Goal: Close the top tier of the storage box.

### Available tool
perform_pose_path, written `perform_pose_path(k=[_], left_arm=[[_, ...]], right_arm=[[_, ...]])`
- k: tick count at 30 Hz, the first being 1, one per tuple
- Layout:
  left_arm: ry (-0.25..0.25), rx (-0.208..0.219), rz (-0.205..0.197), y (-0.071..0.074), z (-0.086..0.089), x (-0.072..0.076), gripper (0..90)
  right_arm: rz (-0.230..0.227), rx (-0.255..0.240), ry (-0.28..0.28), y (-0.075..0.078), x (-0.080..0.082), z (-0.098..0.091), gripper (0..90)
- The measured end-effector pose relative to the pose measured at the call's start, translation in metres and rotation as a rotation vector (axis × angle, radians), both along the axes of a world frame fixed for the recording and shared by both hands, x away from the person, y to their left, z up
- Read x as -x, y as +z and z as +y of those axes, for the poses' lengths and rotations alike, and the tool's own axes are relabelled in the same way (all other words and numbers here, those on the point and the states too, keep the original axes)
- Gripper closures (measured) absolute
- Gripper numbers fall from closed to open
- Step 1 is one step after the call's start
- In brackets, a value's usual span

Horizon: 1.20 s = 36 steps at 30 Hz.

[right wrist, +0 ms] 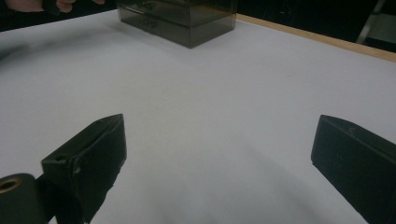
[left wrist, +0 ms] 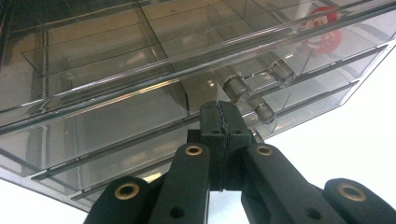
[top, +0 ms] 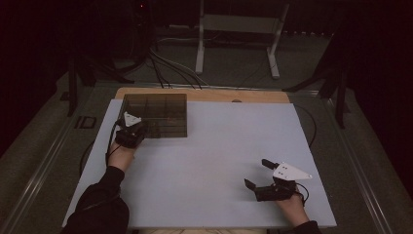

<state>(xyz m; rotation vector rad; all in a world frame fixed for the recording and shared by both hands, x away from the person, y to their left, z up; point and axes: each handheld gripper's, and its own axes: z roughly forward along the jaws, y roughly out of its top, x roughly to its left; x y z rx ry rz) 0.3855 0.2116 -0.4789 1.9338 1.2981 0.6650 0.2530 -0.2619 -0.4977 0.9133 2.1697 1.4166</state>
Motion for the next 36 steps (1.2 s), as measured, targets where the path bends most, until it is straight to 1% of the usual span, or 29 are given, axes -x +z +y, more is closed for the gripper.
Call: perform_pose_path(k=[4,7,10,21,22,24,25,27,28,30,32,34,36], left_arm=[[0.004,0.017,0.002,0.002,0.001,0.003,89.4],[-0.001,0.004,0.007,0.002,-0.001,0.006,89.4],[-0.006,0.003,0.008,0.003,-0.002,0.007,89.4],[-0.012,0.013,0.014,0.009,-0.005,0.012,88.4],[-0.008,0.014,0.012,0.009,-0.005,0.012,84.4],[-0.005,0.019,0.014,0.010,-0.004,0.012,84.3],[0.003,0.013,0.012,0.010,-0.005,0.013,81.2],[0.014,0.014,0.013,0.010,-0.005,0.013,77.0],[0.020,0.018,0.018,0.011,-0.005,0.014,76.9],[0.027,0.016,0.021,0.011,-0.006,0.014,70.2],[0.033,0.024,0.028,0.012,-0.006,0.014,66.9],[0.042,0.027,0.040,0.012,-0.007,0.013,57.4],[0.034,0.024,0.046,0.012,-0.008,0.013,51.4]], right_arm=[[0.001,0.001,0.001,0.000,0.000,0.000,3.1],[0.000,0.001,0.001,0.000,0.000,0.000,3.1],[-0.001,0.001,0.000,0.000,0.000,0.000,3.1],[-0.003,0.001,0.000,0.000,0.000,0.000,3.1],[-0.003,0.001,0.000,0.000,0.000,0.000,3.1],[-0.003,0.002,0.001,0.000,0.000,0.000,3.1],[-0.003,0.002,0.001,0.000,0.000,0.000,3.1],[-0.003,0.001,0.000,0.000,0.000,0.000,3.1],[-0.003,0.001,0.000,0.000,0.000,0.000,3.1],[-0.002,0.001,0.000,0.000,0.000,0.000,3.1],[-0.002,0.002,0.001,0.000,0.000,0.000,3.1],[-0.002,0.002,0.001,0.000,0.000,0.000,3.1],[-0.002,0.001,0.000,0.000,0.000,0.000,3.1]])
